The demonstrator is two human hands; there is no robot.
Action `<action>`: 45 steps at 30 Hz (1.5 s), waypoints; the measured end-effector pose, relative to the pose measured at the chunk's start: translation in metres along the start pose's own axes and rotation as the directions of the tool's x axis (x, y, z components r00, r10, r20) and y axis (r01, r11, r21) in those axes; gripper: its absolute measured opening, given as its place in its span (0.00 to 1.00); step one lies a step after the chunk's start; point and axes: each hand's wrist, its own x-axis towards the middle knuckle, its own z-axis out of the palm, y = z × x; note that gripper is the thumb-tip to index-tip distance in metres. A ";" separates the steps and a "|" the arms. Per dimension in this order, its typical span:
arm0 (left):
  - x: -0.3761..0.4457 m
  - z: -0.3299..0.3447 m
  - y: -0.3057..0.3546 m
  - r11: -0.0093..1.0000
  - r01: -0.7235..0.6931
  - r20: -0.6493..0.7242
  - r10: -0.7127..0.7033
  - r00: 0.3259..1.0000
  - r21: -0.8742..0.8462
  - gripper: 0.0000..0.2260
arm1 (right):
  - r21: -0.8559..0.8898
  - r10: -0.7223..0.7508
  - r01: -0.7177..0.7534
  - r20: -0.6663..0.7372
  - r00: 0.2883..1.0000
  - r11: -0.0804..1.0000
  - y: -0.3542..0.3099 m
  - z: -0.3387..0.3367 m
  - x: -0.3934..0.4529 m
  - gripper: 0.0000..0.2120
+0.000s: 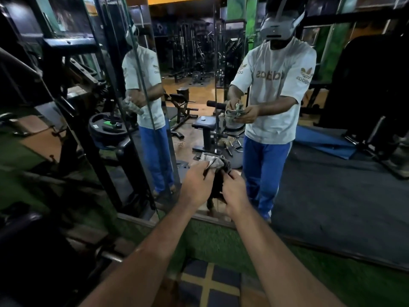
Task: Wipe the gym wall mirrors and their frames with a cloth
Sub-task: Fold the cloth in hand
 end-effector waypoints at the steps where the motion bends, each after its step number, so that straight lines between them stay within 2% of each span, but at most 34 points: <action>1: -0.002 0.005 -0.001 1.000 -0.019 0.009 0.019 1.000 0.012 0.10 | 0.011 0.010 -0.010 0.003 1.000 1.000 0.002 -0.003 0.002 0.08; 2: -0.005 0.010 -0.002 1.000 -0.011 0.030 0.011 0.999 0.004 0.11 | 0.022 0.032 -0.032 0.002 1.000 0.999 0.003 -0.007 0.004 0.10; 5: -0.009 0.024 -0.003 0.976 0.174 0.093 -0.162 0.982 -0.131 0.14 | 0.077 0.159 -0.159 0.006 0.987 0.984 0.001 -0.014 0.009 0.20; 8: -0.003 0.033 -0.005 0.950 0.260 0.090 -0.247 0.965 -0.175 0.14 | 0.070 0.211 -0.217 0.087 0.974 0.974 0.001 -0.022 0.020 0.33; 10: 0.003 0.034 -0.003 0.916 0.312 0.124 -0.289 0.949 -0.253 0.12 | -0.033 0.187 -0.185 0.106 0.977 0.982 0.002 -0.027 0.027 0.29; 12: 0.006 0.038 -0.001 0.885 0.335 0.178 -0.291 0.940 -0.322 0.14 | -0.113 0.140 -0.129 0.098 0.985 0.985 0.002 -0.032 0.038 0.18; 13: 0.008 0.041 -0.002 0.879 0.344 0.171 -0.302 0.938 -0.331 0.15 | -0.109 0.138 -0.127 0.091 0.986 0.986 0.002 -0.034 0.043 0.12; 15: 0.013 0.047 -0.009 0.898 0.339 0.051 -0.339 0.939 -0.281 0.14 | -0.073 0.166 -0.160 0.073 0.983 0.984 0.004 -0.036 0.053 0.05; 18: 0.018 0.052 -0.015 0.942 0.333 -0.180 -0.336 0.925 -0.044 0.08 | -0.053 0.177 -0.174 0.058 0.983 0.983 0.008 -0.037 0.063 0.06; 21: 0.023 0.060 -0.020 0.914 0.404 -0.274 -0.377 0.885 0.047 0.21 | -0.021 0.171 -0.170 0.110 0.979 0.985 0.011 -0.036 0.068 0.09; 23: 0.029 0.067 -0.026 0.868 0.495 -0.237 -0.487 0.841 -0.027 0.23 | -0.043 0.182 -0.177 0.148 0.972 0.983 0.012 -0.034 0.071 0.13; 26: 0.032 0.078 -0.029 0.795 0.562 -0.184 -0.602 0.777 -0.229 0.18 | -0.075 0.174 -0.164 0.150 0.973 0.984 0.019 -0.030 0.083 0.16; 29: 0.030 0.088 -0.029 0.780 0.519 -0.291 -0.617 0.732 -0.349 0.14 | -0.253 0.022 0.023 0.174 0.985 0.967 0.030 -0.033 0.091 0.18; 31: 0.026 0.094 -0.030 0.778 0.470 -0.358 -0.616 0.702 -0.416 0.11 | -0.414 -0.093 0.170 0.200 0.975 0.894 0.038 -0.037 0.095 0.20; 33: 0.021 0.098 -0.032 0.761 0.445 -0.391 -0.634 0.668 -0.473 0.10 | -0.447 -0.132 0.218 0.216 0.967 0.868 0.046 -0.041 0.099 0.20; 37: 0.012 0.101 -0.042 0.739 0.458 -0.385 -0.658 0.647 -0.495 0.10 | -0.306 -0.122 0.204 0.267 0.956 0.930 0.055 -0.040 0.098 0.17; 40: 0.011 0.094 -0.046 0.718 0.521 -0.375 -0.690 0.620 -0.461 0.13 | -0.256 -0.009 0.086 0.291 0.957 0.963 0.057 -0.036 0.096 0.16; 42: 0.008 0.085 -0.049 0.694 0.573 -0.369 -0.718 0.590 -0.436 0.16 | -0.261 0.045 0.055 0.359 0.932 0.964 0.057 -0.032 0.096 0.17; 45: -0.002 0.076 -0.050 0.740 0.579 -0.439 -0.671 0.598 -0.341 0.19 | -0.332 0.105 0.048 0.427 0.898 0.942 0.053 -0.027 0.093 0.20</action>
